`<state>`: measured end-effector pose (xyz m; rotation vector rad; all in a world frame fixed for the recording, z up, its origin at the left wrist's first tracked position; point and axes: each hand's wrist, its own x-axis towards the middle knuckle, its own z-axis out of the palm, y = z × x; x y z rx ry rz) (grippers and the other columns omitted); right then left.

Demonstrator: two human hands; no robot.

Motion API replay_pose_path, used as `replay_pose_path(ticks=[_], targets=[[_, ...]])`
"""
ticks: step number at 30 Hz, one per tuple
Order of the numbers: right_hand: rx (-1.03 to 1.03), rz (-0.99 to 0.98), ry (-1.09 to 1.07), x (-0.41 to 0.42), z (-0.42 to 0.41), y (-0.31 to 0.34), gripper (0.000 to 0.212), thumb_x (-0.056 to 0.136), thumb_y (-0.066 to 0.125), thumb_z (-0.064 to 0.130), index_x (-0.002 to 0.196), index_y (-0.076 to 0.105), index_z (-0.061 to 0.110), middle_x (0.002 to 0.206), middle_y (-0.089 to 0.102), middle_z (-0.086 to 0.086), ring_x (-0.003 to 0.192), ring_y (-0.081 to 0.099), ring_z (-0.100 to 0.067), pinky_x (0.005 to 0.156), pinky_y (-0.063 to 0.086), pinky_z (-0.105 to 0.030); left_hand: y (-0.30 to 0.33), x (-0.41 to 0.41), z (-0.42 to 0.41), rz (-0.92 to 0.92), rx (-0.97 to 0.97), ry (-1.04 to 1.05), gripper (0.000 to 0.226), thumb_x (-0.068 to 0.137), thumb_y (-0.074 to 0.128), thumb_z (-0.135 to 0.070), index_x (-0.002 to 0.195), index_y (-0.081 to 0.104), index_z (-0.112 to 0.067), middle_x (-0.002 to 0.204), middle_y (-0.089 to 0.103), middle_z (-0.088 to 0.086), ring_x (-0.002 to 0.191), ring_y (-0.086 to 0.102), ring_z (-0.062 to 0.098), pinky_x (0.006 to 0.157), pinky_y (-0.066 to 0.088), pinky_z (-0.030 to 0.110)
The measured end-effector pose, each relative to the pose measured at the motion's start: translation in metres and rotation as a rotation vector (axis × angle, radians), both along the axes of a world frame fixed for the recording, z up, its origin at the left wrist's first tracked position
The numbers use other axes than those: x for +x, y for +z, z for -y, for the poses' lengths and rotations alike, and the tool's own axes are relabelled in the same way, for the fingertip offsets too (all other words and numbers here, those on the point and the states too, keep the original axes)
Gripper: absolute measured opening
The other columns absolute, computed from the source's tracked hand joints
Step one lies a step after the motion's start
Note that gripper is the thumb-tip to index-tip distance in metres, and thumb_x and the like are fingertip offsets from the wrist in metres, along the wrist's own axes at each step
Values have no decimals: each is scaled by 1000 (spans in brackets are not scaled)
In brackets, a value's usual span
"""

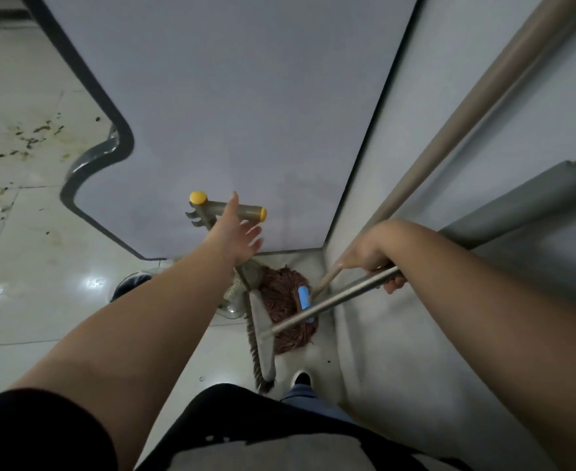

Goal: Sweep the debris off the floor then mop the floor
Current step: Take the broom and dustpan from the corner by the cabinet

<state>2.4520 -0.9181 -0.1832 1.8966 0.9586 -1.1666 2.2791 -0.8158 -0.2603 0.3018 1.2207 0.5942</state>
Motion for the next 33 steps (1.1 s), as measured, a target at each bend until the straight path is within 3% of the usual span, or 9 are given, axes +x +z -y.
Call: replay_pose_path(ticks=[3,5,7,10,12,18,23,27,33], targets=[[62,6,-25,5,-2,1,64,96,34,55,104,50,-5,55,56,-18,23,50,-16,48,44,-24,-1,9,-12,148,-77,215,40,94,44,-48,103,53,-10,100,60,5,91,57,18,70,49,29],[96,-8,-30,6,-4,1,62,98,33,52,134,42,2,64,47,-16,21,49,-16,48,44,-26,-2,8,-16,129,-88,266,36,97,42,-40,111,51,-8,105,58,8,87,56,20,70,50,29],[99,-14,-18,7,-6,1,59,99,31,49,141,38,8,65,44,-13,21,49,-16,47,43,-25,-3,2,-14,75,-63,273,30,98,41,-29,116,48,-5,102,58,11,81,56,21,68,50,30],[71,35,-44,4,-8,-2,64,97,33,53,100,50,-9,57,52,-16,35,52,-20,47,41,-23,-3,-18,-9,-26,15,295,11,95,40,-10,92,47,-3,82,55,13,71,55,21,59,49,31],[77,56,-52,-1,-8,-5,62,96,35,54,71,43,-2,59,51,-15,44,49,-20,49,40,-23,-3,-36,-8,-34,60,324,14,92,37,-1,80,42,-6,78,51,12,67,52,19,60,48,29],[30,124,38,-35,-8,-2,49,97,41,44,75,50,1,66,50,-11,53,44,-18,55,38,-27,-7,-92,6,-134,147,139,22,96,41,-7,74,40,-10,46,46,1,39,45,10,40,40,19],[37,210,189,-68,9,4,43,101,42,31,64,44,8,63,45,-3,52,40,-12,48,34,-20,0,-141,27,-299,272,-50,39,86,55,-51,79,51,-13,50,44,-1,34,43,9,40,41,18],[14,162,128,-90,38,-7,41,102,40,24,63,39,9,59,47,-4,53,40,-13,50,33,-20,10,-172,53,-430,319,-162,55,80,48,-69,78,53,-14,54,46,0,38,44,11,41,41,21],[275,25,80,-112,90,-39,36,95,52,9,62,37,11,66,39,-3,56,35,-13,53,32,-22,21,-218,130,-488,256,-96,72,81,29,-77,62,47,-9,36,41,-1,26,39,11,34,35,15]])
